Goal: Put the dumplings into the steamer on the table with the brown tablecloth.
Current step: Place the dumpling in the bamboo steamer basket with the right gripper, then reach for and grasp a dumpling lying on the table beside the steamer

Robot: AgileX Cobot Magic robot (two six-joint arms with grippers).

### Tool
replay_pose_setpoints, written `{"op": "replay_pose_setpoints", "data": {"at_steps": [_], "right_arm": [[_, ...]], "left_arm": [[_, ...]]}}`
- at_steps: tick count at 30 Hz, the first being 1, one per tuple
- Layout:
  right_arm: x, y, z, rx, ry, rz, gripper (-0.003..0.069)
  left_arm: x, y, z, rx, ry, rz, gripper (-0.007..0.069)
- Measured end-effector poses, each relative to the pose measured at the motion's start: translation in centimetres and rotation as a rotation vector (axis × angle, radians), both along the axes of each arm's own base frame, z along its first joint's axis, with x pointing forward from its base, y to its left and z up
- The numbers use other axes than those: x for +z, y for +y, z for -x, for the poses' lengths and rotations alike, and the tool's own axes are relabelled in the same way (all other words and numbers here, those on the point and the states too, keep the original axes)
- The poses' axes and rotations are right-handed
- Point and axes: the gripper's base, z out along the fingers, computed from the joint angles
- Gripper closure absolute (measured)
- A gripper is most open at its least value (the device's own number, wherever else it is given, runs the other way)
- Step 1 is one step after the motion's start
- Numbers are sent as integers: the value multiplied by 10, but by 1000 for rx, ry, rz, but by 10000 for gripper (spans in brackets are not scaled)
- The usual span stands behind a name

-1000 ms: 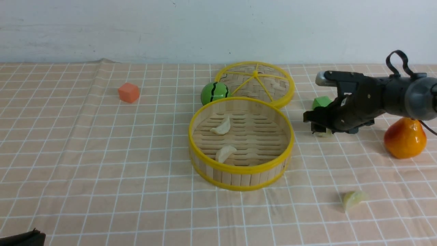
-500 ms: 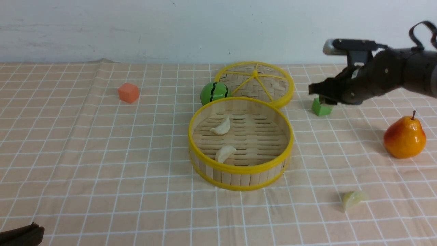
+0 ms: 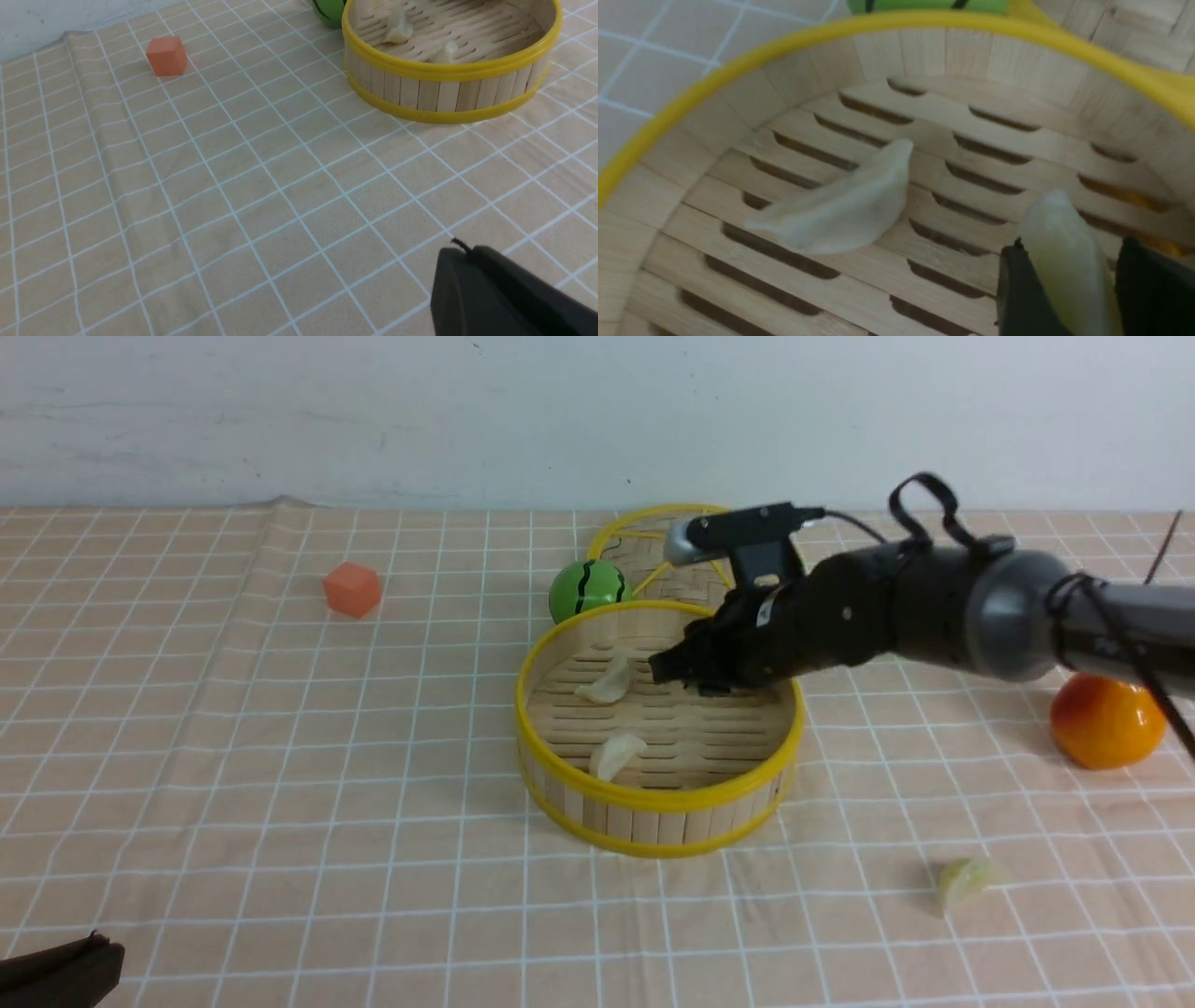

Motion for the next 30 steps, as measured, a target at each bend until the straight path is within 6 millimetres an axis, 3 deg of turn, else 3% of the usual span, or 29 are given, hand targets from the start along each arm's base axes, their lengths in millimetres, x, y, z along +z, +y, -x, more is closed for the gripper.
{"op": "replay_pose_setpoints", "data": {"at_steps": [3, 5, 7, 10, 14, 18, 20, 21, 22, 24, 30], "right_arm": [[-5, 0, 0, 1, 20, 8, 202], [5, -2, 4, 9, 30, 17, 123], [30, -6, 15, 28, 43, 45, 43], [74, -19, 36, 37, 72, 92, 6], [109, -45, 66, -5, 176, 143, 32], [91, -68, 91, -53, 324, 206, 93], [56, -83, 109, -117, 432, 210, 126], [53, -84, 110, -121, 438, 209, 127], [31, -92, 119, -165, 467, 194, 136], [12, -100, 125, -213, 459, 163, 141], [-9, -120, 124, -327, 438, 110, 141]], "left_arm": [[0, 0, 0, 0, 0, 0, 638], [0, 0, 0, 0, 0, 0, 638], [0, 0, 0, 0, 0, 0, 638], [0, 0, 0, 0, 0, 0, 638], [0, 0, 0, 0, 0, 1, 638], [0, 0, 0, 0, 0, 1, 638], [0, 0, 0, -1, 0, 1, 638], [0, 0, 0, -1, 0, 1, 638], [0, 0, 0, -1, 0, 1, 638], [0, 0, 0, -1, 0, 1, 638], [0, 0, 0, -1, 0, 1, 637]]}}
